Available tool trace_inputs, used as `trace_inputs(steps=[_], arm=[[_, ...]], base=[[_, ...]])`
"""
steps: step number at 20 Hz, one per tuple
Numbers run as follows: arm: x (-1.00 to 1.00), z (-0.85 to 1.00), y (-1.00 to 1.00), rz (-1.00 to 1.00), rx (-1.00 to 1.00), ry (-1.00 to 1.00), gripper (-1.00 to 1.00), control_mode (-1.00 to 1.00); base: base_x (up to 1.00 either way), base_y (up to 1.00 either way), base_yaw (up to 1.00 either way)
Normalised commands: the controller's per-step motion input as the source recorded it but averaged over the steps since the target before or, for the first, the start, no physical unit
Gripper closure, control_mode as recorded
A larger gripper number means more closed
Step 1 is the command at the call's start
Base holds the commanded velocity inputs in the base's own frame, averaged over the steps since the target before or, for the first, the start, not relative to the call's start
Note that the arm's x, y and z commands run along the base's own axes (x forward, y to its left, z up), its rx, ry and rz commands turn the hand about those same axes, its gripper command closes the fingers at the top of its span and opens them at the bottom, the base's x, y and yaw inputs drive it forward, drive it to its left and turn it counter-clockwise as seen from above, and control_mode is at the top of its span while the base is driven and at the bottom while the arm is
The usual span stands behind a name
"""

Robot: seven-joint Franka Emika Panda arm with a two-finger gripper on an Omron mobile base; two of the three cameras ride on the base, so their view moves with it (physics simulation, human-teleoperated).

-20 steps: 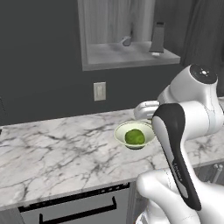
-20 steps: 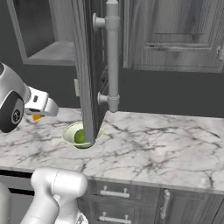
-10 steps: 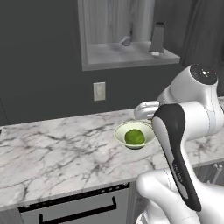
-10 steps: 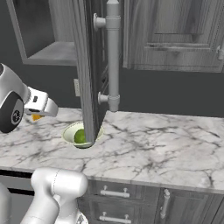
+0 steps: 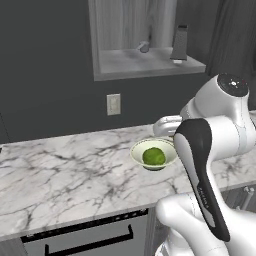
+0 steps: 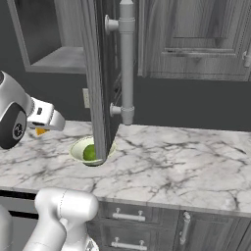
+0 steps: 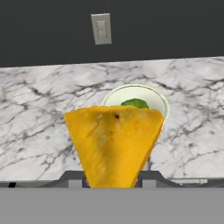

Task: Pick the cheese from the fridge and the cheese grater from the cabinet and place them next to the salad bowl.

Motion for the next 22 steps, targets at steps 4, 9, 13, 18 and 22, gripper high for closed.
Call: trace_inputs(steps=[4,9,13,18,22], arm=[[0.00,0.00,0.00,0.00,0.00,0.00,1.00,1.00],[0.00,0.00,0.00,0.00,0.00,0.00,1.00,-1.00],[0.00,0.00,0.00,0.00,0.00,0.00,1.00,-1.00],[-0.01,0.00,0.00,0.00,0.00,0.00,1.00,-1.00],[0.00,-0.11,0.12,-0.01,-0.04,0.04,1.00,-1.00]], base=[[0.00,0.00,0.00],[0.00,0.00,0.00],[0.00,0.00,0.00],[0.00,0.00,0.00],[0.00,0.00,0.00]])
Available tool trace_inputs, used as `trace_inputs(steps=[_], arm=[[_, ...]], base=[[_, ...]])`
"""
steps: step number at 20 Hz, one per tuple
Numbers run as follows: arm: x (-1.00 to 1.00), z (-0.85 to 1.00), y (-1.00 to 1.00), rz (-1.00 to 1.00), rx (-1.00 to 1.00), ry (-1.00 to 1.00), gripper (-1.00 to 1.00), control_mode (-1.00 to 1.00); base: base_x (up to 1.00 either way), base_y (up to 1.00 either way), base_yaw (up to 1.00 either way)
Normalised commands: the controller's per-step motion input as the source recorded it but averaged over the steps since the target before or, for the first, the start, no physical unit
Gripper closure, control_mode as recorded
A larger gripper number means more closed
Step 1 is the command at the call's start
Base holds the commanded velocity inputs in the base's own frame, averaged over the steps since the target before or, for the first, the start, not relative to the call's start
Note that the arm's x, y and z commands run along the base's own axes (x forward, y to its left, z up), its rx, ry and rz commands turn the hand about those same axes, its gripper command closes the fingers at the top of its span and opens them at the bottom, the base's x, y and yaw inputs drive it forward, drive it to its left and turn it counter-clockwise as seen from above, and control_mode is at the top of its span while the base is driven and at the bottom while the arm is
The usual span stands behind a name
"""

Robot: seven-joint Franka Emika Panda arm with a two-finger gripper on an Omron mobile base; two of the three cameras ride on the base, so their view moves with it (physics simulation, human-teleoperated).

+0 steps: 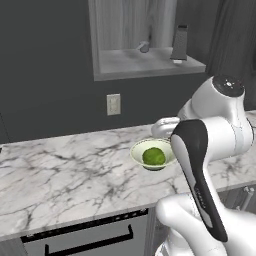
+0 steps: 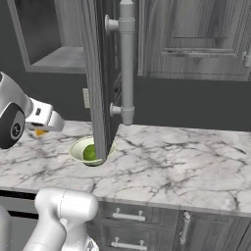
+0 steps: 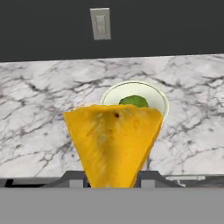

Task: Pick the cheese from the fridge and the cheese grater from the cabinet and place them next to the salad bowl.

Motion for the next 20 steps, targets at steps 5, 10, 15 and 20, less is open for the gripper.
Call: trace_inputs(steps=[5,10,15,20], arm=[[0.05,-0.18,0.42,-0.01,0.00,0.01,1.00,-1.00],[0.11,-0.24,0.43,0.09,0.00,0.04,1.00,-1.00],[0.33,-0.32,0.31,0.05,0.00,0.10,1.00,-1.00],[0.45,-0.37,0.33,0.10,-0.01,0.14,1.00,-1.00]], base=[[0.00,0.00,0.00],[0.00,0.00,0.00],[0.00,0.00,0.00],[0.00,0.00,0.00]])
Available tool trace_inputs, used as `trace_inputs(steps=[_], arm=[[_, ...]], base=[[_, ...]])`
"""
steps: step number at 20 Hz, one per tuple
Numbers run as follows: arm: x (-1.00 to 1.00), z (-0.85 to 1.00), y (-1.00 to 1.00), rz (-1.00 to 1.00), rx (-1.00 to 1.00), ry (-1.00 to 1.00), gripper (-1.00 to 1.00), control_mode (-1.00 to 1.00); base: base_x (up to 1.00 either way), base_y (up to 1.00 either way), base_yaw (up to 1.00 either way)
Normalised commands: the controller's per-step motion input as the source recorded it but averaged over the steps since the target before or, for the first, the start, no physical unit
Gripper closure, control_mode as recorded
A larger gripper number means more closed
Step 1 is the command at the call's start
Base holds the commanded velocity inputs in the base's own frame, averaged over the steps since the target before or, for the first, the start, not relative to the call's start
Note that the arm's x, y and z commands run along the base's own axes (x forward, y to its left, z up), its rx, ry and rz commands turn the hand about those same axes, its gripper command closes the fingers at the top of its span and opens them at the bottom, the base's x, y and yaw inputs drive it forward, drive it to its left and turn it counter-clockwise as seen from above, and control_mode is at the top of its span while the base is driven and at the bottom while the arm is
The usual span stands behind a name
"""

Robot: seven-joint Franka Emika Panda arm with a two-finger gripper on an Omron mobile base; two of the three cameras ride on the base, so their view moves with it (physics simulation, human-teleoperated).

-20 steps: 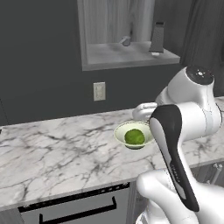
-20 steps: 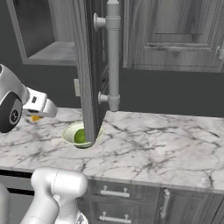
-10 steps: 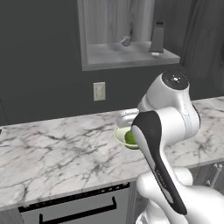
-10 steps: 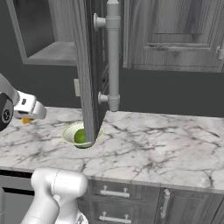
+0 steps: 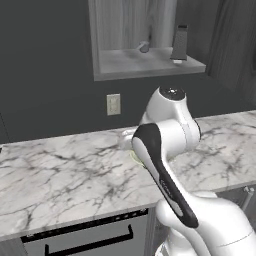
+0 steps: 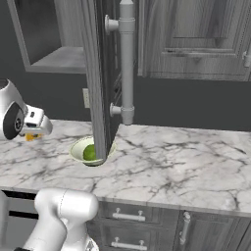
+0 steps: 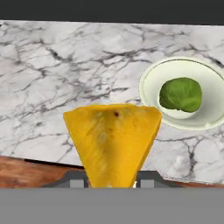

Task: Pick the cheese from the fridge and the cheese grater from the cabinet and place them next to the salad bowl.

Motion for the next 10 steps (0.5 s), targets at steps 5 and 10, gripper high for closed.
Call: trace_inputs(steps=[5,10], arm=[[0.43,-0.38,0.32,0.02,0.00,0.19,1.00,-1.00],[0.39,-0.42,0.15,0.02,-0.03,0.16,1.00,-1.00]], base=[[0.00,0.00,0.00],[0.00,0.00,0.00]])
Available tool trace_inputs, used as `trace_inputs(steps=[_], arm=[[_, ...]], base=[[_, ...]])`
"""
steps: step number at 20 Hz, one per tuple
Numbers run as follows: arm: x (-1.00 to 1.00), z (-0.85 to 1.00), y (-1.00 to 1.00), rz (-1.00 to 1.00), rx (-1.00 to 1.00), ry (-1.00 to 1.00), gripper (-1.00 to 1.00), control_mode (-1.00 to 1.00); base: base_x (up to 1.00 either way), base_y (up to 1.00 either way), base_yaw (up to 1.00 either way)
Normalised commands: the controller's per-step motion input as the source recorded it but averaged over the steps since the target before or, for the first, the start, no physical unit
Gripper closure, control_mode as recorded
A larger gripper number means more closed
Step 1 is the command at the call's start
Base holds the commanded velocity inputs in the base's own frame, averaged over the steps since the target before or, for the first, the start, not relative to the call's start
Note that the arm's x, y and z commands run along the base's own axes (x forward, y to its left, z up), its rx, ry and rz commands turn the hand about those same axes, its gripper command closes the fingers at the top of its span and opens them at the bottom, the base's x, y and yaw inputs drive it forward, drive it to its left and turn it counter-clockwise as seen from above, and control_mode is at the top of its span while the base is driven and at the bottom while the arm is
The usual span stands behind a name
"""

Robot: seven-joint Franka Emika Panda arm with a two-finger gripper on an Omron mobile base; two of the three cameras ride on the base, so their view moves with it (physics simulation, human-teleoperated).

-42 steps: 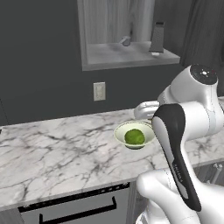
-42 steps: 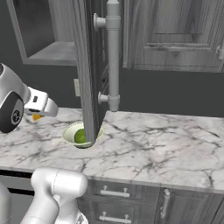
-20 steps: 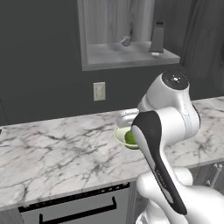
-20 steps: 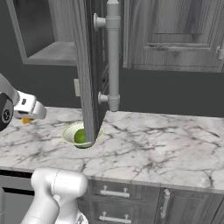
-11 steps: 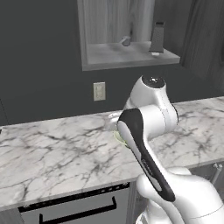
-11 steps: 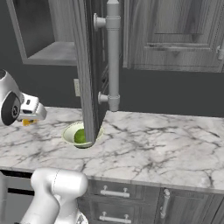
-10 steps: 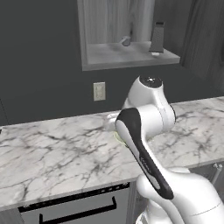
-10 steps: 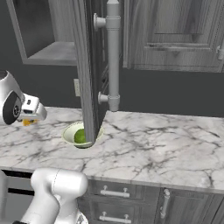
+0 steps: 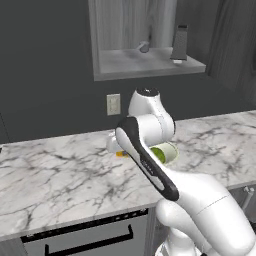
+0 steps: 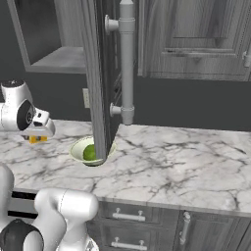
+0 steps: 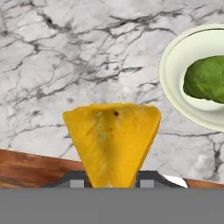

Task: Pick the cheese from the fridge and the cheese grater from the cabinet and place them next to the salad bowl.

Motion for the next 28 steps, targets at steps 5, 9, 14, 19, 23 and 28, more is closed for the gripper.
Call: trace_inputs(steps=[5,9,14,19,23,28], arm=[[0.40,-0.41,0.01,0.00,-0.15,0.04,1.00,-1.00],[0.35,-0.42,0.01,0.00,-0.13,0.00,1.00,-1.00],[0.37,-0.39,0.01,0.00,0.00,-0.03,1.00,-1.00],[0.33,-0.39,0.02,0.00,0.01,-0.06,1.00,-1.00],[0.28,-0.49,0.04,0.00,-0.01,0.00,1.00,-1.00],[0.22,-0.45,0.00,0.00,0.00,0.00,1.00,-1.00]], base=[[0.00,0.00,0.00],[0.00,0.00,0.00],[0.00,0.00,0.00],[0.00,0.00,0.00],[0.00,0.00,0.00],[0.00,0.00,0.00]])
